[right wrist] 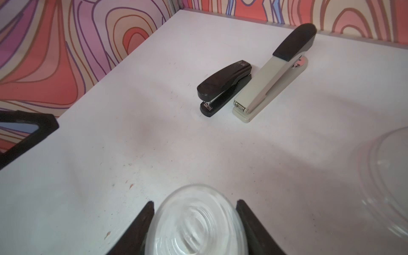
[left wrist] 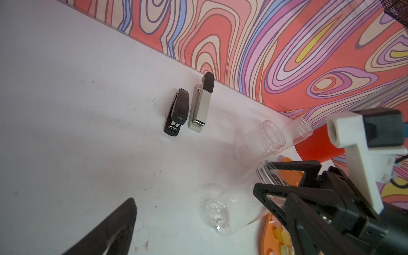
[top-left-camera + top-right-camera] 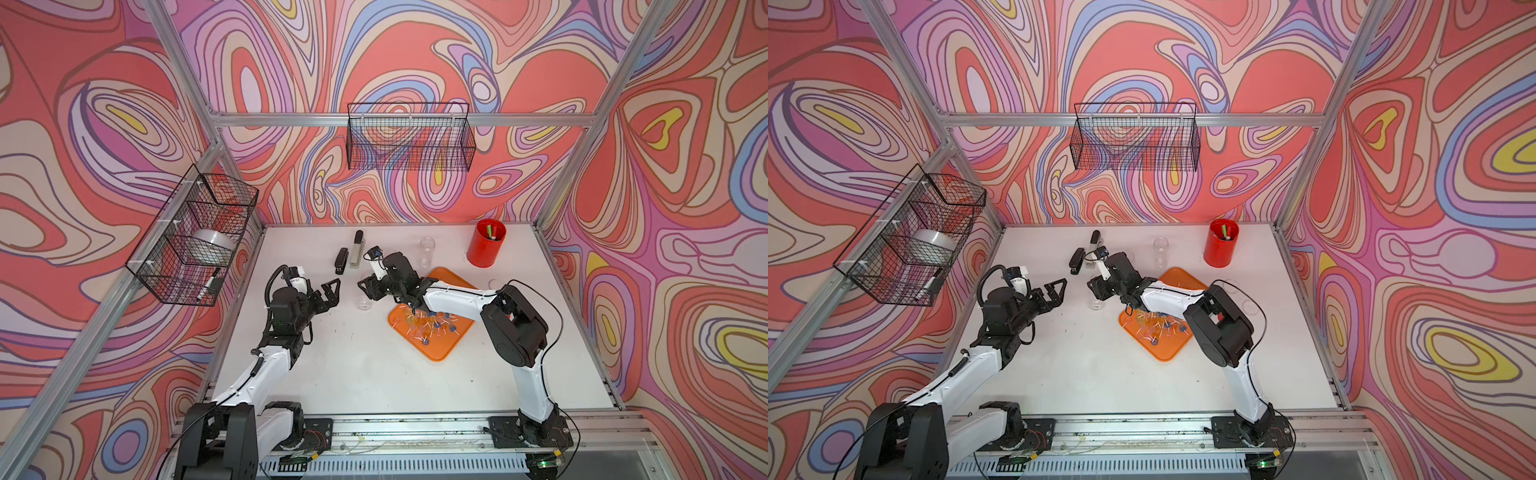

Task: Pour the candies out of the jar
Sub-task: Place the jar at the center of the board.

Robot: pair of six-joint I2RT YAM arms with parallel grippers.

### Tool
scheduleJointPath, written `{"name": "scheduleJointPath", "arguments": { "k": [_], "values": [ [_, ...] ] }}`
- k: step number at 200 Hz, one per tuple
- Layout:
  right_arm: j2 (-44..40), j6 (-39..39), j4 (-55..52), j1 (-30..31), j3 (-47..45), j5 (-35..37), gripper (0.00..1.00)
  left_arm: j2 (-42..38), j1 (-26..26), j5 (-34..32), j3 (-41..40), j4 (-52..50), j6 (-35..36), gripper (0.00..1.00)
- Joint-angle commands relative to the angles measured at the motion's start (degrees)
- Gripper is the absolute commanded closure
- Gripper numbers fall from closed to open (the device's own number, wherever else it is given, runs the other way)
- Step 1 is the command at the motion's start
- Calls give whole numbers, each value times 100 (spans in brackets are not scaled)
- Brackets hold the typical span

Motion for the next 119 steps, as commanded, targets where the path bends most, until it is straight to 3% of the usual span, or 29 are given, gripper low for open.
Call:
{"name": "scheduleJointPath", "arguments": {
  "k": [1, 47, 83, 105, 119],
  "values": [
    [157, -449, 356, 96, 30, 766, 57, -61, 43, 1, 88, 139, -92, 0],
    [237, -736, 325, 274, 12, 1032, 50, 67, 72, 88, 119, 232, -125, 0],
    [-10, -423, 100, 271, 110, 851, 25, 78, 124, 23, 126, 170, -87, 0],
    [-321, -377, -196, 255, 212, 989, 2, 7, 145, -93, 201, -52, 71, 0],
    [-625, -382, -311, 202, 119, 1158, 2, -57, 160, -237, 271, -250, 235, 0]
  ]
}}
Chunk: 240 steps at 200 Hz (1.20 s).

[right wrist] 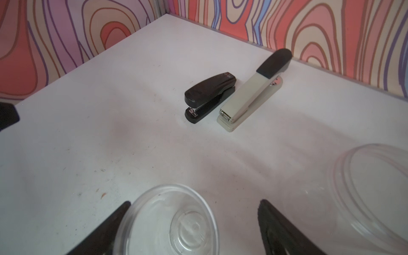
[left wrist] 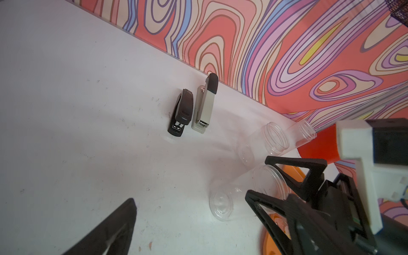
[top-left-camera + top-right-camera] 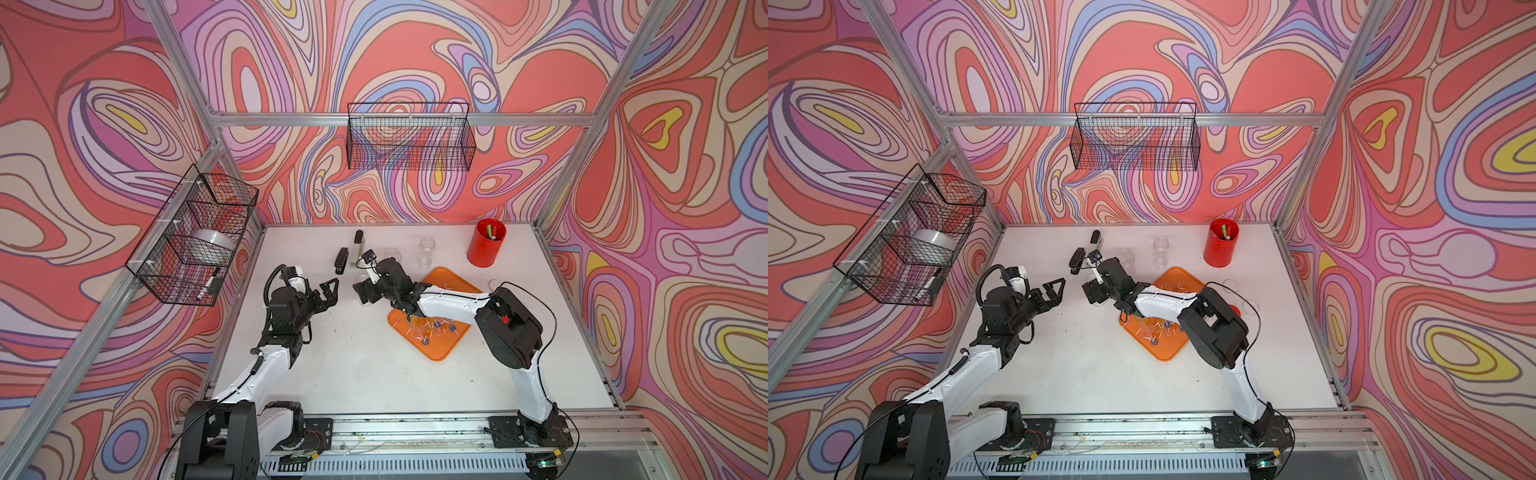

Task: Pour the candies out of the jar
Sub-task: Place the jar at the center of the board, then reset both arms

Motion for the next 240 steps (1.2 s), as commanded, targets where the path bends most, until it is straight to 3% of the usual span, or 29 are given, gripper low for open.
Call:
{"name": "scheduleJointPath", "arguments": {
  "k": [1, 39, 66, 117, 186, 222, 240],
  "values": [
    [-662, 52, -291, -57, 82, 243, 2, -119, 53, -230, 248, -232, 232, 0],
    [-1727, 237, -600, -483, -615, 461, 2, -235, 65, -851, 291, -586, 489, 0],
    [-2582, 63, -766, -920, -1401, 1330, 2, -270, 63, -1408, 286, -825, 649, 0],
    [-3578, -146, -128, -2416, -3346, 1930, 2, -315, 67, -2170, -55, -703, 788, 0],
    [-3033, -780, 2277, -3479, -4907, 2022, 2, 111, 62, -2444, 231, -913, 1296, 0],
    [-2448, -976, 3751, -3728, -5094, 1725, 2, 632, 58, -2660, -138, 255, 1811, 0],
    [-2274, -630, 3430, -4016, -4888, 1603, 9, 1007, 39, -2522, -377, 1233, 2145, 0]
  ]
}}
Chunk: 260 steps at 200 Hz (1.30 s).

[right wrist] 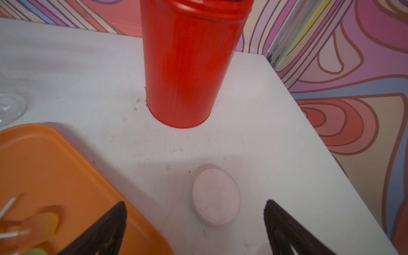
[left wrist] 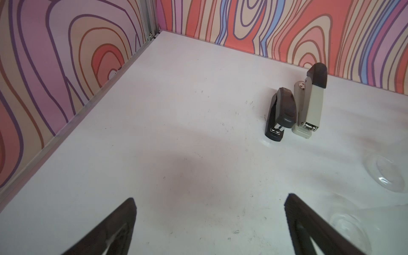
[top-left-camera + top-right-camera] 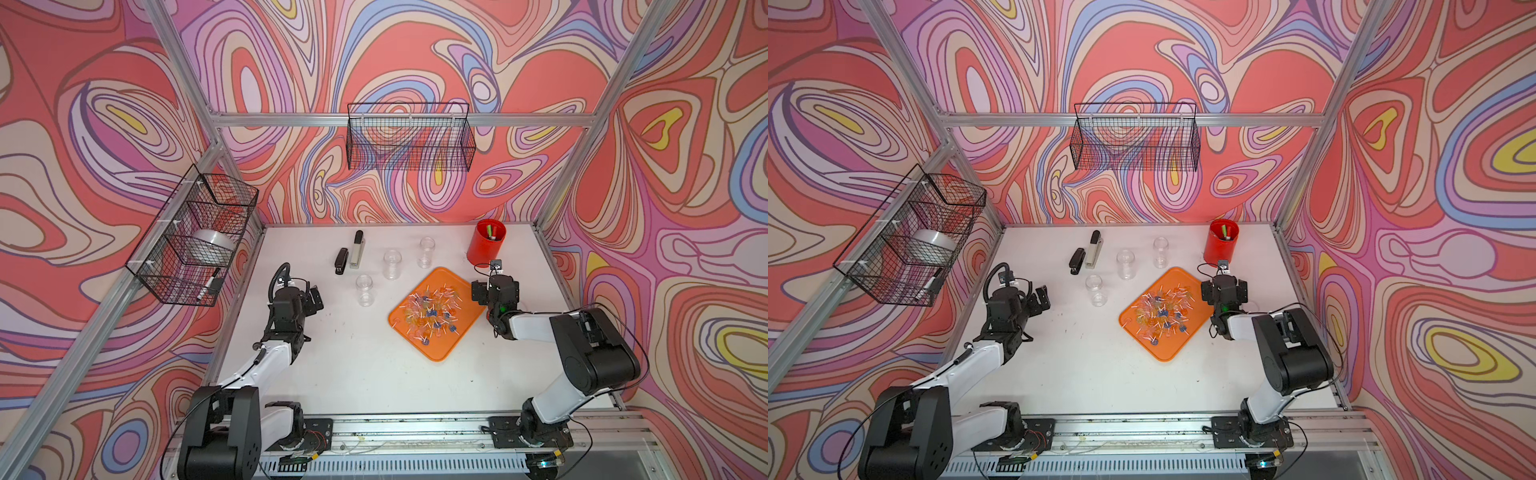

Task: Pour the candies out of the jar
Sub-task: Reset both arms

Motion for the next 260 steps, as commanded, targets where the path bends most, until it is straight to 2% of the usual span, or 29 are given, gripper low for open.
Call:
{"name": "scheduleJointPath", "arguments": {
  "k": [1, 8, 15, 27, 34, 52, 66, 71, 82, 96, 109, 123, 137, 148, 163, 176, 260],
  "values": [
    [168, 212, 583, -331, 121, -278, 10, 424, 5, -42, -325, 1287, 597, 0],
    [184, 332, 718, -546, 58, -653, 10, 565, 5, 24, -374, 1528, 725, 0],
    [112, 513, 608, -764, 28, -1002, 2, 685, 3, 145, -417, 1818, 864, 0],
    [50, 653, 958, -990, -213, -1473, 2, 701, 5, 388, -356, 1767, 1054, 0],
    [47, 644, 1238, -994, -366, -1533, 1, 805, 5, 465, -454, 2049, 1137, 0],
    [269, 568, 2244, -997, -763, -1515, 2, 1410, 3, 716, -894, 3504, 1260, 0],
    [242, 594, 2123, -994, -745, -1490, 2, 2056, -36, 927, -1106, 4726, 1445, 0],
    [251, 589, 2206, -994, -746, -1476, 2, 1915, -41, 939, -1107, 4529, 1431, 0],
    [208, 591, 2072, -994, -735, -1484, 2, 1587, -40, 1012, -884, 3445, 1419, 0],
    [212, 588, 2122, -994, -758, -1489, 2, 1917, -37, 1089, -569, 3400, 1506, 0],
    [235, 581, 2217, -994, -774, -1467, 2, 1729, 34, 848, -105, 2174, 1294, 0],
    [226, 580, 2198, -993, -774, -1475, 2, 1885, 82, 846, -333, 2979, 1254, 0],
    [227, 584, 2184, -994, -773, -1479, 2, 1768, 84, 794, -200, 2470, 1190, 0],
    [228, 580, 2175, -989, -765, -1480, 2, 1869, 82, 794, -280, 2828, 1226, 0],
    [228, 581, 2164, -993, -759, -1467, 2, 1782, 82, 803, -218, 2550, 1218, 0],
    [228, 580, 2180, -989, -764, -1473, 2, 1853, 83, 793, -273, 2785, 1221, 0],
    [236, 514, 2103, -915, -721, -1375, 2, 1829, 81, 795, -253, 2689, 1222, 0]
  ]
}}
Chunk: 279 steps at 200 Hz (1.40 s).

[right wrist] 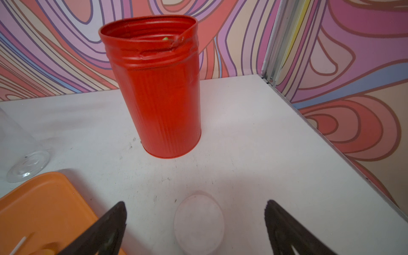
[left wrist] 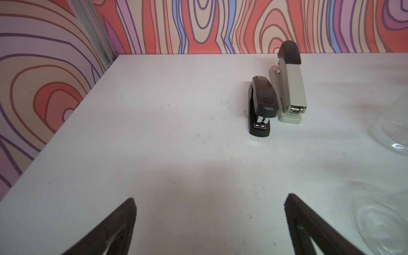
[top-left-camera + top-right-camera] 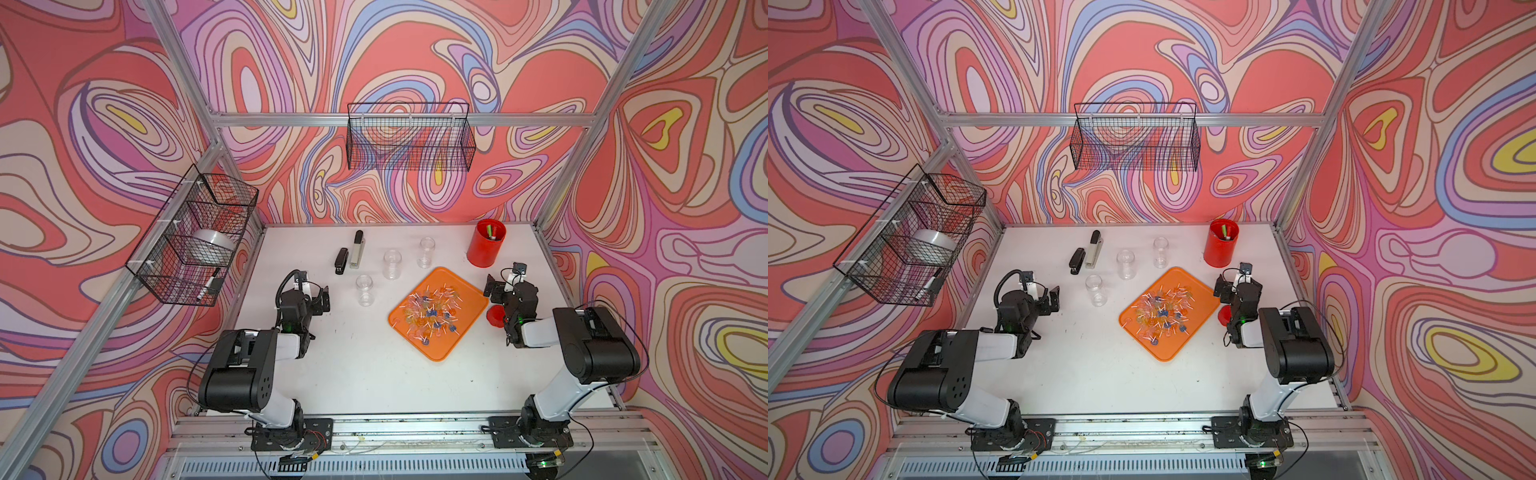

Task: Pour the candies out of the jar
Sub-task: Reset both arms

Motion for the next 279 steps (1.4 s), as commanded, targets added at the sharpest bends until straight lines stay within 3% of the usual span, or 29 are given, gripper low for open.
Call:
{"name": "scheduleJointPath", "arguments": {
  "k": [1, 42, 47, 51, 53, 82, 88, 92, 95, 97, 98, 100, 104, 170, 173, 178, 181, 185, 188, 207, 210, 215, 218, 220, 221, 224, 279],
  "values": [
    [59, 0, 57, 32, 12, 42, 2, 21, 31, -47, -5, 31, -17, 0],
    [61, -2, 54, 32, 11, 21, 2, 24, 27, -60, 8, 31, -19, 2],
    [59, 1, 54, 27, 11, 19, 1, 31, 27, -31, 18, 15, -13, 40],
    [59, 3, 54, 32, 11, 18, 2, 31, 27, -40, 20, -3, -2, 91],
    [59, 1, 54, 32, 13, 17, 2, 28, 32, -45, 18, -3, 2, 100],
    [59, 6, 54, 31, 15, 23, 1, 26, 27, -56, 20, -14, 7, 100],
    [59, 2, 60, 32, 11, 23, 2, 24, 27, -54, 18, -2, 9, 90],
    [59, 5, 55, 31, 11, 21, 2, 24, 27, -52, 13, 3, 6, 79],
    [59, -1, 54, 36, 11, 23, 2, 24, 27, -54, 17, 3, 7, 65],
    [59, 5, 54, 37, 11, 23, 2, 24, 27, -57, 10, 3, 7, 47],
    [59, 6, 54, 35, 15, 23, 2, 24, 27, -59, 9, 3, 7, 27],
    [59, 0, 54, 33, 12, 16, 2, 24, 27, -60, 13, 8, 7, 8],
    [59, 1, 54, 32, 15, 22, 2, 28, 27, -56, 17, 11, 7, 1],
    [59, -1, 54, 32, 14, 17, 2, 26, 27, -46, 17, 13, 8, 1],
    [59, 3, 54, 31, 11, 18, 2, 24, 27, -46, 17, 12, 15, 7],
    [59, 6, 54, 32, 13, 23, 2, 29, 27, -43, 15, 4, 8, 27],
    [59, 5, 54, 32, 11, 23, 2, 30, 27, -44, 17, 10, 14, 47],
    [59, 4, 54, 32, 11, 23, 2, 24, 27, -48, 9, 5, 5, 80],
    [59, -1, 58, 25, 12, 29, 2, 24, 27, -45, 15, -1, 14, 99],
    [59, 2, 55, 32, 11, 24, 2, 24, 27, -46, 10, 2, 12, 100],
    [59, 2, 54, 31, 11, 23, 2, 24, 27, -44, 16, -1, 15, 92],
    [59, -2, 55, 32, 11, 23, 2, 24, 27, -43, 8, 3, 12, 70],
    [59, 6, 54, 30, 11, 21, 2, 24, 27, -51, 12, 10, 15, 48],
    [59, 0, 54, 31, 11, 22, 2, 24, 27, -45, 9, 12, 16, 19],
    [59, -1, 59, 32, 11, 23, 1, 24, 27, -49, 13, 12, 16, 11],
    [59, 4, 58, 27, 11, 23, 2, 21, 25, -42, 14, 12, 14, 1],
    [59, 2, 54, 31, 17, 22, 2, 28, 27, 29, 27, -11, 33, 0]
  ]
}}
